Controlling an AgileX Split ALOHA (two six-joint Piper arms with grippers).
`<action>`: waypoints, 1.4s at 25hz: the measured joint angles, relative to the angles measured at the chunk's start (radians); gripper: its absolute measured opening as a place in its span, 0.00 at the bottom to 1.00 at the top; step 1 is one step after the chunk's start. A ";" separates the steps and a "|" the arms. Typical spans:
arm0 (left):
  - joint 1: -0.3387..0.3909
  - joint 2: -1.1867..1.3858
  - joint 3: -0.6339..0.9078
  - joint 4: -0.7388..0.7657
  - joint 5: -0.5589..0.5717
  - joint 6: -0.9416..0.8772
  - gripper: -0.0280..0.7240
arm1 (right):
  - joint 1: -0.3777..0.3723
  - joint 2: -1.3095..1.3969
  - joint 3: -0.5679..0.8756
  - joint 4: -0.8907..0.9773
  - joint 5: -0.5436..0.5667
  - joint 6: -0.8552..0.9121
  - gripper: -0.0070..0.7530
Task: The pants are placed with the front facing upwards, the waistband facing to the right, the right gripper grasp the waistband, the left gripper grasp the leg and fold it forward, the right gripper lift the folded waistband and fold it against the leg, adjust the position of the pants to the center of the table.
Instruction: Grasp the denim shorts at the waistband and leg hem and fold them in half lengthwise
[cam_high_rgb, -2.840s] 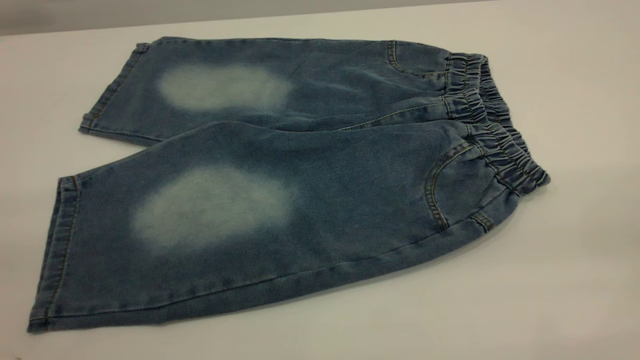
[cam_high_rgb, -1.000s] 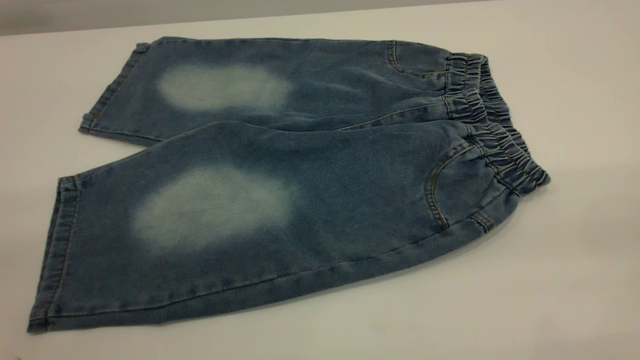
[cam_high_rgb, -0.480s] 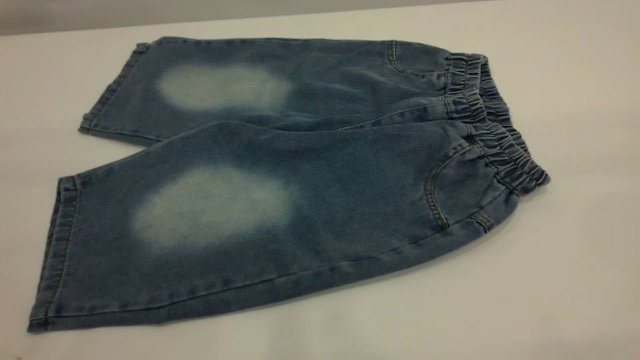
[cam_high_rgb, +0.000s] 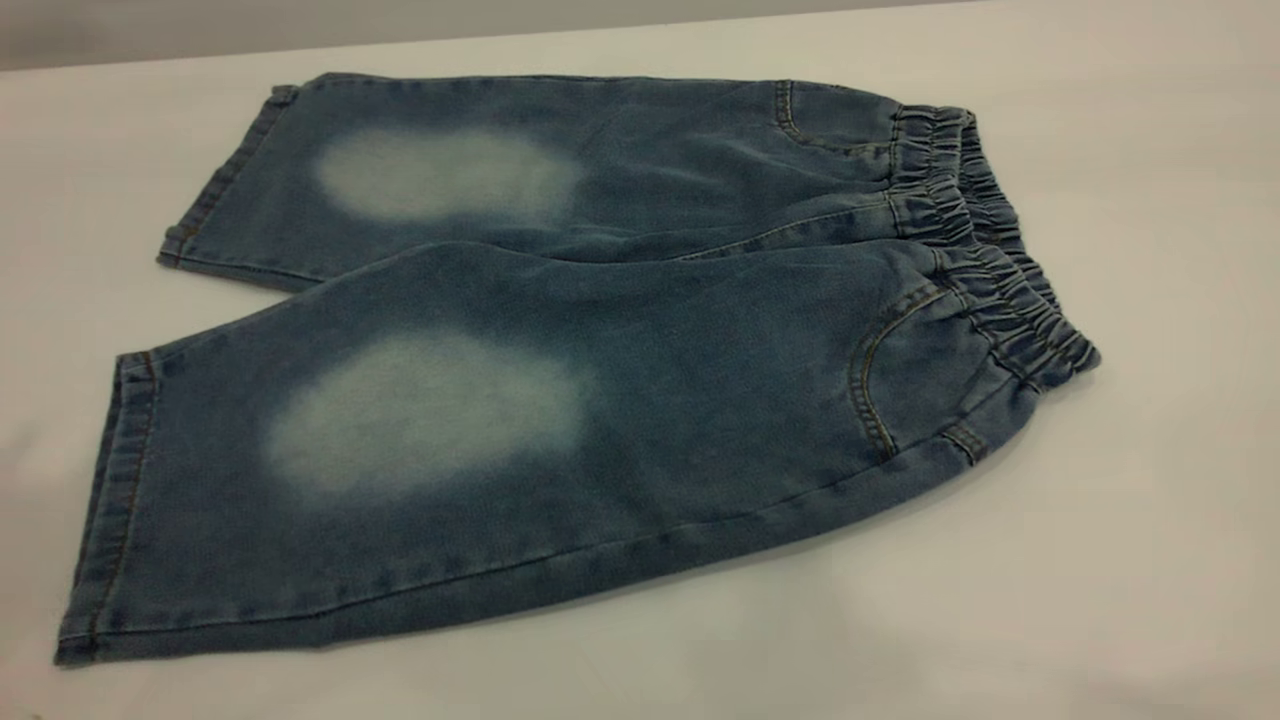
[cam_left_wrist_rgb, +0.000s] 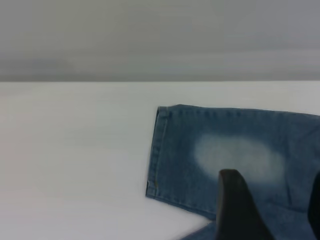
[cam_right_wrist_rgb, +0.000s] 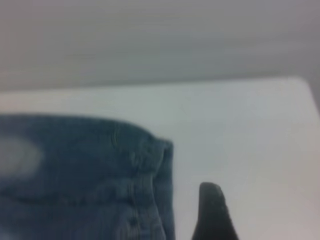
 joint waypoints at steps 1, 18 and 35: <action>0.000 0.040 -0.014 0.000 -0.020 0.000 0.47 | 0.000 0.034 0.000 0.001 -0.013 0.000 0.53; 0.000 0.429 -0.034 -0.049 -0.359 0.092 0.47 | -0.001 0.464 0.000 0.185 -0.120 -0.025 0.53; 0.000 0.428 -0.034 -0.044 -0.345 0.122 0.47 | -0.220 0.794 -0.001 0.826 0.017 -0.647 0.53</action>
